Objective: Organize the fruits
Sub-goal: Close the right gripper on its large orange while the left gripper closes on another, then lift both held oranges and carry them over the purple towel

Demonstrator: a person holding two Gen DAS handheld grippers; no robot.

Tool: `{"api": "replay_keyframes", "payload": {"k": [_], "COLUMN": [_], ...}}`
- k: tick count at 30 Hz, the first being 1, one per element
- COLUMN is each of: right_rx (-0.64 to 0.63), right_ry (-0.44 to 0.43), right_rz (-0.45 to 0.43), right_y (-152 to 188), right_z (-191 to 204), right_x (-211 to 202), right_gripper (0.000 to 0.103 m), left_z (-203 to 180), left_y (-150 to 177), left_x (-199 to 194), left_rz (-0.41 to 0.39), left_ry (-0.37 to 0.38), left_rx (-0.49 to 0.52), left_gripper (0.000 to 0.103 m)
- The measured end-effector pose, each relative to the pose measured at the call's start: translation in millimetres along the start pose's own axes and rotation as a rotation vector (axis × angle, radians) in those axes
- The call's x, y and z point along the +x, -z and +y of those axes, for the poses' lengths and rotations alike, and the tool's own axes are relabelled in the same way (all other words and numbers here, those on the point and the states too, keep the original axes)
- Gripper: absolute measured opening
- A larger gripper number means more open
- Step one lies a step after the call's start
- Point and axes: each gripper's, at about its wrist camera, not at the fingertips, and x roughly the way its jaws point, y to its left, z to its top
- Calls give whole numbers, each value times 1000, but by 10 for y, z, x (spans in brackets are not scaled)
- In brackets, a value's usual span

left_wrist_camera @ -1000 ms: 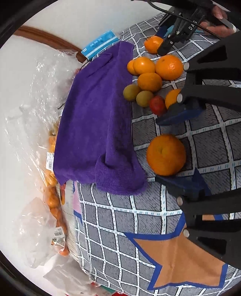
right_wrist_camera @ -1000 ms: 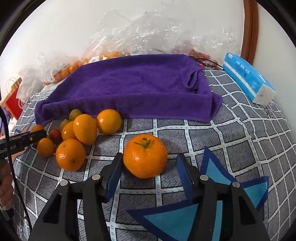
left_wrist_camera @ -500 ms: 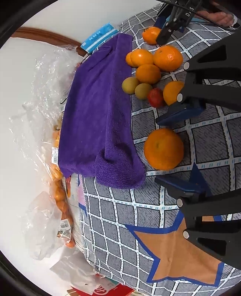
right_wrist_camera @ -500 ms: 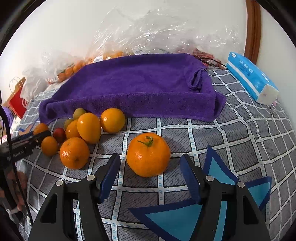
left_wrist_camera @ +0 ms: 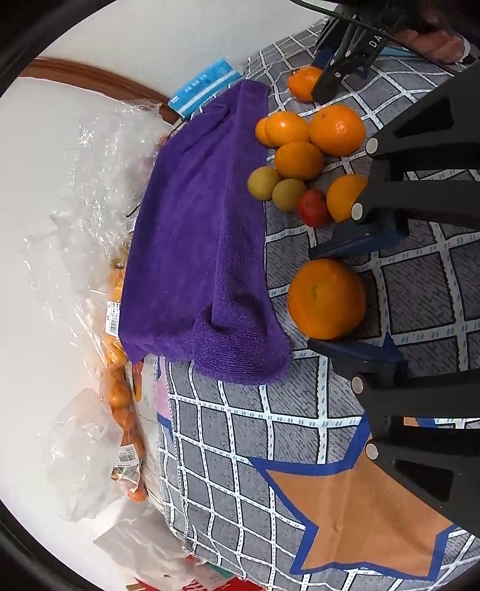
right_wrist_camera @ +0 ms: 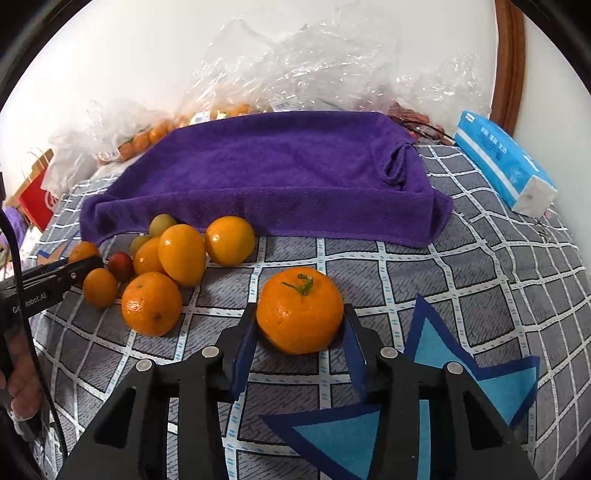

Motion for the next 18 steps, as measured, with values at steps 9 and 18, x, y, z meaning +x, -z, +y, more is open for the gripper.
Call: {"api": "replay_keyframes", "payload": {"k": [9,18], "right_rx": [17,57], "right_ry": [-55,-31], "right_rz": [-44,-81], "right_y": [21,-71], "right_z": [-45,-60], "right_x": [-132,-265], "right_gripper": [43,43], "left_z": [-71,-36], "left_y": [2,-61], "left_x": [-91,-240], "left_rz": [-43,-61], "left_ry": [21,9], "left_rx": [21,5], "left_gripper": [39,39]}}
